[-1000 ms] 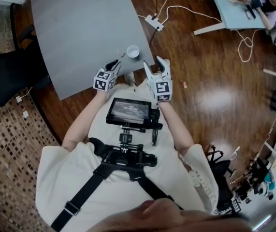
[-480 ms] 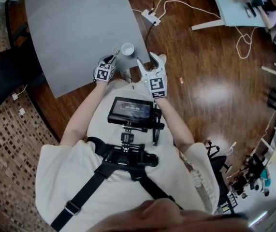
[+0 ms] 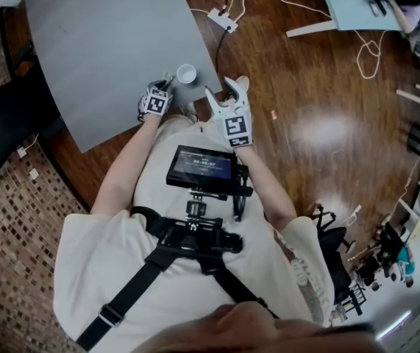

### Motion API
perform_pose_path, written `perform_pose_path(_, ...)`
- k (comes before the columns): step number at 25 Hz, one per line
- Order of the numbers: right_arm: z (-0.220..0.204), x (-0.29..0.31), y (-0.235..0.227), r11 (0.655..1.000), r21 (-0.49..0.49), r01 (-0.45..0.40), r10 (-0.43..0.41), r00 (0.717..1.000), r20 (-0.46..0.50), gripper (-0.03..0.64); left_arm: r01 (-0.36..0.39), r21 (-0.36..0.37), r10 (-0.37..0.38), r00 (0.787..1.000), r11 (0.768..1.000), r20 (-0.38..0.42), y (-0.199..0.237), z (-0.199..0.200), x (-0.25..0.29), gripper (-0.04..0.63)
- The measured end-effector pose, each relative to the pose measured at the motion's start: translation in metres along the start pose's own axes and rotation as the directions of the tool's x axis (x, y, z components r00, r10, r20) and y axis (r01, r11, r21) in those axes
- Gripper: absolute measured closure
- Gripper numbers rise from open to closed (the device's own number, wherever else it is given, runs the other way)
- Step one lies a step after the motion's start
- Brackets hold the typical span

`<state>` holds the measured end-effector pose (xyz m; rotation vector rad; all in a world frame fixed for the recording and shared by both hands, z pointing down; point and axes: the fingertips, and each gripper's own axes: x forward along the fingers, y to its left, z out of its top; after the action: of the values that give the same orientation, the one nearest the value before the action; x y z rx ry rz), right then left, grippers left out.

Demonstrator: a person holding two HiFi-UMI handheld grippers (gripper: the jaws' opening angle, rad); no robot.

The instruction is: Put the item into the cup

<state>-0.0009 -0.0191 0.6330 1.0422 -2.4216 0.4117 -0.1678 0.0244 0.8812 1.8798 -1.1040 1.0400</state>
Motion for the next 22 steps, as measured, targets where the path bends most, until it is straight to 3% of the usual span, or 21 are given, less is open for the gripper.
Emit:
perform_pose_path(7,0.005,-0.002,-0.001,1.000,-0.003,0.015,-0.015,1.000,0.014,0.373,-0.001,0.018,0.002,0.999,1.000,-0.037,0.005,-0.014,0.005,0.522)
perform_pose_path(14,-0.003,-0.002,-0.002,1.000,0.017,0.025,-0.025,1.000,-0.006,0.373,-0.011,0.027,0.012,1.000,1.000,-0.018,0.007,-0.010,0.004,0.591)
perform_pose_path(22,-0.007,-0.005,-0.002,1.000,0.012,0.023,-0.023,1.000,-0.013,0.373,-0.014,0.062,0.015,1.000,0.998,-0.011,0.008,-0.010,0.002,0.592)
